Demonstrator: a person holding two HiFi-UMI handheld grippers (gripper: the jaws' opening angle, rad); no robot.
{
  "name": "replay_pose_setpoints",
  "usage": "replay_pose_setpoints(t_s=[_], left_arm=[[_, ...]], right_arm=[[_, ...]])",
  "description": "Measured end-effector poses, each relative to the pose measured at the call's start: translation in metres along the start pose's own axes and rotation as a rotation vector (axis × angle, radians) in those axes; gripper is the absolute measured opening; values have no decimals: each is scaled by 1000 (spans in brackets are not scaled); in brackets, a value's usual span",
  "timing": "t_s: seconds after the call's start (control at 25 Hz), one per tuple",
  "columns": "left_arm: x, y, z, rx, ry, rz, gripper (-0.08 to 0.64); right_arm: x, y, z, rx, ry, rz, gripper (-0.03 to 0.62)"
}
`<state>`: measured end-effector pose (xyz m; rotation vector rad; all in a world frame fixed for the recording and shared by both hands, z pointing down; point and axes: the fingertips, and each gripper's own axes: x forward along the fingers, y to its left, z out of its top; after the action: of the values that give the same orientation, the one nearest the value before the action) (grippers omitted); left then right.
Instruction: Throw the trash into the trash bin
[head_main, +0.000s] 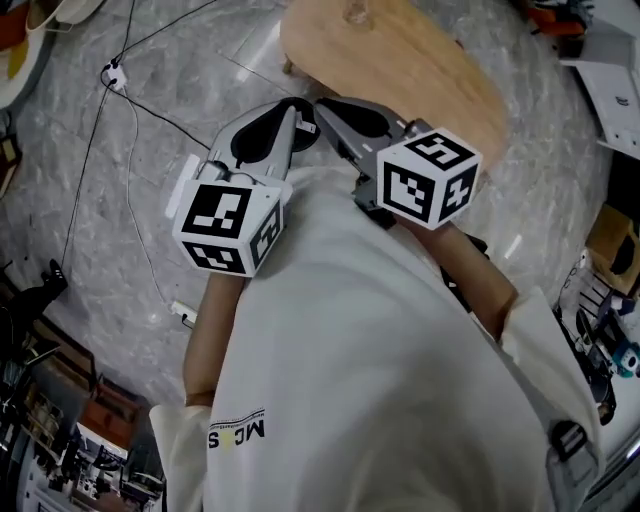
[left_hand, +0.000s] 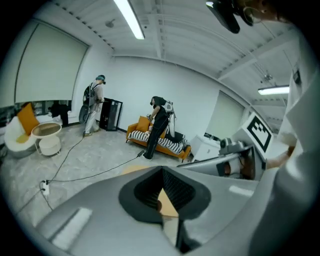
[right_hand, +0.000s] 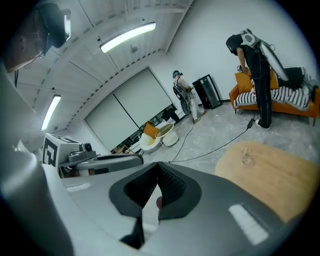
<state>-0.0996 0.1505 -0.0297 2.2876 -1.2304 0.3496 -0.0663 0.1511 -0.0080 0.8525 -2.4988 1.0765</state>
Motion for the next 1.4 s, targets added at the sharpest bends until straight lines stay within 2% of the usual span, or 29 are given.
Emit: replay_pose_setpoints(t_s=[0.12,0.2,0.28,0.4,0.52,0.68,0.76,0.84,0.92,1.08,1.4], left_arm=[[-19,7,9,-77,-42,6,1],[-31,10,9,-70,-44,7,1],[-38,9,8,-32,-35,9,1],[-38,6,12,22,-37,15,1],[-37,8,8,14,-48,25,1],[-38,15,8,26,-64,70,1],[-34,13,6,28,-52,72,1],[-32,11,1,36,-37,61,1],[-32,14,0,42,-31,59,1],[-25,21,5,11,-32,55,1],[-10,12,12,21,-24,28,1]], right_arm=[[-7,10,7,-20,-70,-47,21],[-9,17,13,4,-122,-77,21],[-6,32,17,19,-150,-76,21],[2,49,21,-88,-131,-40,21],[12,54,15,-183,-85,-7,21],[12,42,34,-288,-183,-94,21],[10,36,30,-318,-193,-139,21],[13,32,20,-313,-176,-156,21],[18,26,17,-266,-164,-156,21],[25,12,18,-201,-137,-149,21],[23,8,24,-215,-107,-114,21]])
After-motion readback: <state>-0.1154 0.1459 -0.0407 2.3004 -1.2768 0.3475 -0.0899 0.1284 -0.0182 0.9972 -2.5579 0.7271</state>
